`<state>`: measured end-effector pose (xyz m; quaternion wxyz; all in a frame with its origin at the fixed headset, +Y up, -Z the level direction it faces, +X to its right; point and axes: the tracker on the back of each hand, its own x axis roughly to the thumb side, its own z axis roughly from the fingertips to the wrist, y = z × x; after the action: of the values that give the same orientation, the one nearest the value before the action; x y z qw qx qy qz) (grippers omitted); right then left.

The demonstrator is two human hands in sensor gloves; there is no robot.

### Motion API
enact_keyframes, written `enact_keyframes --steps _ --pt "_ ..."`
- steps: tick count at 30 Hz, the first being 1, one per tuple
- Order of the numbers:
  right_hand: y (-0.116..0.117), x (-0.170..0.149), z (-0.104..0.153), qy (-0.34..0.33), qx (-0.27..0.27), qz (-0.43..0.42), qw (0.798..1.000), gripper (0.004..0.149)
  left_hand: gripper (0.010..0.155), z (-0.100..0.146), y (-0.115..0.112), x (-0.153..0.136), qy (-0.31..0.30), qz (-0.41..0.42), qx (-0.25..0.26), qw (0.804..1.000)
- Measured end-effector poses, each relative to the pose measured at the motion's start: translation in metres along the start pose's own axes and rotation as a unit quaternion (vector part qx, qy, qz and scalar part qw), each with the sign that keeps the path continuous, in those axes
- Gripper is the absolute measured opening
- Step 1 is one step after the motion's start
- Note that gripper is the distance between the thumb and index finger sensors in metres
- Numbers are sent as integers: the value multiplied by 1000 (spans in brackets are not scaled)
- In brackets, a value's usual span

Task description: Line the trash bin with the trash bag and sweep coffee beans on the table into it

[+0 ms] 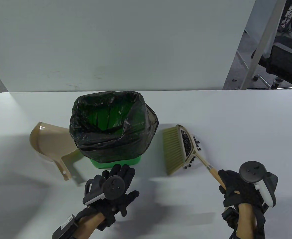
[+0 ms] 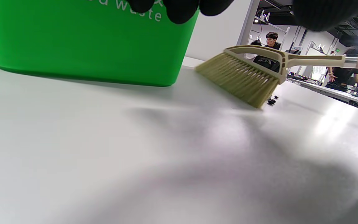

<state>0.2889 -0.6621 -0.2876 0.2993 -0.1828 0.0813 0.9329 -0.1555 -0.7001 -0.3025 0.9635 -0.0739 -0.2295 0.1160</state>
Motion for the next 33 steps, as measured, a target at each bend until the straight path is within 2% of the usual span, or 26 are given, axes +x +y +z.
enact_keyframes --steps 3,7,12,15,17,20,25,29,33 --pt "-6 -12 -1 33 -29 -21 999 51 83 0 0 2 0 1 -1 1000" --pt "-4 -16 -3 43 -38 -47 997 52 84 0 1 1 0 -2 2 1000" --pt "1 -6 -3 -14 -14 -98 995 57 85 0 0 -6 16 -1 -18 1000" --pt "5 5 -1 -60 26 -83 994 56 85 0 0 -7 18 0 -19 1000" --pt "7 12 0 -79 50 -40 995 55 85 0 0 -8 18 -2 -20 1000" --pt "10 15 1 -67 57 7 996 53 84 0 0 -7 14 -12 -21 1000" --pt "-2 5 3 -22 7 22 999 53 84 -1 0 -5 15 -23 -19 999" --pt "-8 -7 3 19 -35 1 999 53 84 -1 1 -5 16 -22 -14 1000" --pt "-10 -9 4 33 -63 -10 997 53 84 -1 2 -6 17 -25 -12 999"
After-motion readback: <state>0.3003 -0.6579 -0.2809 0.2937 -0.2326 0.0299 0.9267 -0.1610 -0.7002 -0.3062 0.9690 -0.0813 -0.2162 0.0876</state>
